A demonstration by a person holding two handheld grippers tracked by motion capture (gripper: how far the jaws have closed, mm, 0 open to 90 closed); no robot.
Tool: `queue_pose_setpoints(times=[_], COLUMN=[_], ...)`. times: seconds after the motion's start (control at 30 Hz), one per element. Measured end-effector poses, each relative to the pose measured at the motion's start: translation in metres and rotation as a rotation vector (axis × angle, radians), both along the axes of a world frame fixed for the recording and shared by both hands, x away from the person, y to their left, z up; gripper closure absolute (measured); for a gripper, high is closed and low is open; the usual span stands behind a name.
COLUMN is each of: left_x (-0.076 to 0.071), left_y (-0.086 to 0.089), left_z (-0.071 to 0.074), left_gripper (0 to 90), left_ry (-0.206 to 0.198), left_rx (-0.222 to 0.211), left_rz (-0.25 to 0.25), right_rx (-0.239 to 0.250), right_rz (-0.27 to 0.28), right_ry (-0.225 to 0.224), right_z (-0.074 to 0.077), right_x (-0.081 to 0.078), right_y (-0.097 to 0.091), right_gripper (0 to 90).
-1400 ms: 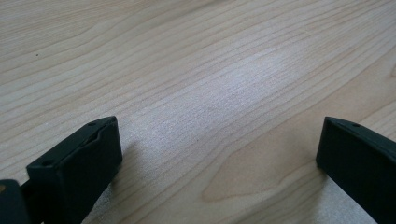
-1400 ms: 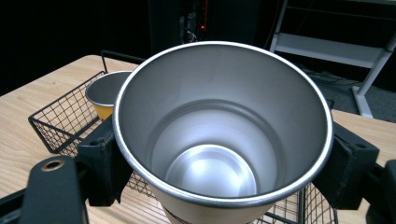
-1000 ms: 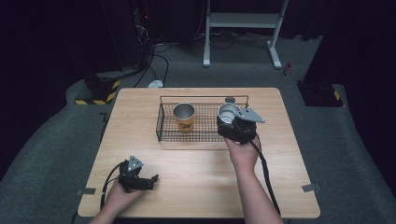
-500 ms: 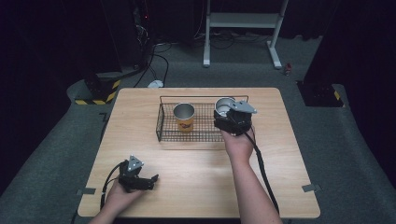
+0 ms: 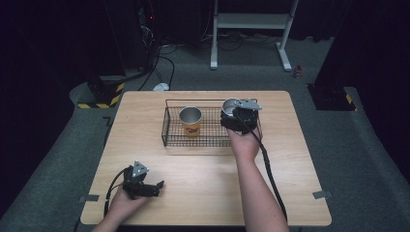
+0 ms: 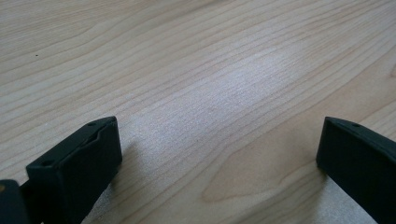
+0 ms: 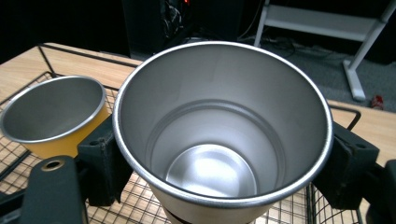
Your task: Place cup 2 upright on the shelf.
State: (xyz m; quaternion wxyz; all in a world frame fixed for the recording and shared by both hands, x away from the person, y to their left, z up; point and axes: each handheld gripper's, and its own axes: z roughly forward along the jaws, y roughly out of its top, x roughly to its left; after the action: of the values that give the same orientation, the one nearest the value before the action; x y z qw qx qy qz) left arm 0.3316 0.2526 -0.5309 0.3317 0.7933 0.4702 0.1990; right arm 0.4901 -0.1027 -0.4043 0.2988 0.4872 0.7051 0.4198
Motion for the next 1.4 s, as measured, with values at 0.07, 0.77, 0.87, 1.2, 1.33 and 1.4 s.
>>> queue_pose_setpoints(times=[0.07,0.77,0.87,1.2,1.33,1.4], left_x=[0.0,0.0,0.0,0.0,0.0,0.0], left_y=[0.0,0.0,0.0,0.0,0.0,0.0], left_z=[0.0,0.0,0.0,0.0,0.0,0.0], left_gripper=[0.3,0.5,0.5,0.6,0.6,0.6], left_ry=[0.0,-0.001,-0.001,-0.002,-0.002,-0.001], left_rx=[0.001,0.005,0.004,0.003,0.003,0.003], left_rz=[-0.001,0.0,0.0,0.001,0.001,0.001], right_rx=[0.008,-0.026,-0.028,-0.05,-0.053,-0.053], right_rz=[-0.007,-0.022,-0.025,-0.036,-0.029,-0.03], right_ry=[0.011,0.084,0.096,0.139,0.147,0.157], right_z=[-0.003,-0.035,-0.037,-0.049,-0.052,-0.053], right_x=[0.003,0.026,0.028,0.034,0.036,0.036], right_y=[0.0,0.01,0.011,0.013,0.014,0.015], right_gripper=[18.5,18.5,18.5,18.5,18.5,18.5])
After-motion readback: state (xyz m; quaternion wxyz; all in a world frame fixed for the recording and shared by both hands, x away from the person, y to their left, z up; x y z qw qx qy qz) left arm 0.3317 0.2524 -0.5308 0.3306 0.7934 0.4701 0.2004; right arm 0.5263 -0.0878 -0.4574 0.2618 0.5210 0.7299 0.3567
